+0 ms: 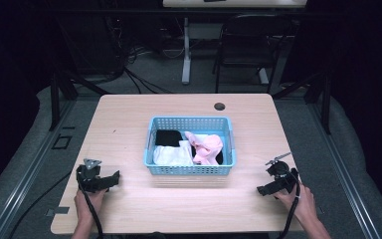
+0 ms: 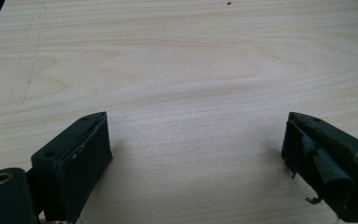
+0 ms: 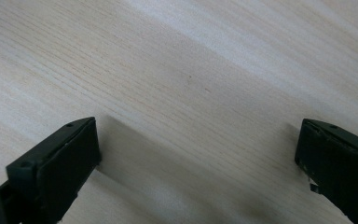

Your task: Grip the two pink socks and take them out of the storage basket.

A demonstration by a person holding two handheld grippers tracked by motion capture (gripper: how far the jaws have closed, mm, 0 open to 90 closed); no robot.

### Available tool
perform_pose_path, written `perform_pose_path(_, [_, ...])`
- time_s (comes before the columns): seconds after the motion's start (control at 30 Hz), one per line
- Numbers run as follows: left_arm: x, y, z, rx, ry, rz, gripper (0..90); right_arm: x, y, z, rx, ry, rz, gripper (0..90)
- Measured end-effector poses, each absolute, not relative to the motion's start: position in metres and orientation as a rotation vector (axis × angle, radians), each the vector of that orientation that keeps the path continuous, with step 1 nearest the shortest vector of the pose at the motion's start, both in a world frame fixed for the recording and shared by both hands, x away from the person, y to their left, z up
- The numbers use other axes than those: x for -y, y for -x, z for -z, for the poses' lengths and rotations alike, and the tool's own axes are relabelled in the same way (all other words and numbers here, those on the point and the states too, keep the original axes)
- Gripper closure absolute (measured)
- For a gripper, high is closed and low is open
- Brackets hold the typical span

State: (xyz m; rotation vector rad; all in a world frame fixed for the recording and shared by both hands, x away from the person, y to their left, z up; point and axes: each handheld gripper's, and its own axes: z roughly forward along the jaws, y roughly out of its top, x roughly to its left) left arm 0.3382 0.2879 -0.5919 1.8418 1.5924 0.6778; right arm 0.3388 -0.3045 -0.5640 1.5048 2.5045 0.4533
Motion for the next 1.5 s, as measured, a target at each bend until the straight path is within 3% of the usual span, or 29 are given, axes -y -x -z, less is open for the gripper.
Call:
perform_pose_path(0.33, [-0.288,-0.342,0.592,-1.603,-1.853,-0.674,3.9,0.295,-0.332,0.56,-2.459,-1.476,-0.473,0.0])
perform_pose_path(0.37, [-0.288,-0.342,0.592,-1.602,-1.854,-0.674,3.9,0.298,-0.336,0.548,-2.562,-1.39,-0.305,0.0])
perform_pose_path(0.53, [-0.288,-0.342,0.592,-1.603,-1.862,-0.668,3.9,0.296,-0.331,0.539,-2.477,-1.457,-0.503,0.0])
perform_pose_path(1.5, [-0.288,-0.341,0.592,-1.607,-1.85,-0.677,3.9,0.26,-0.347,0.458,-2.485,-1.351,-0.682,2.0])
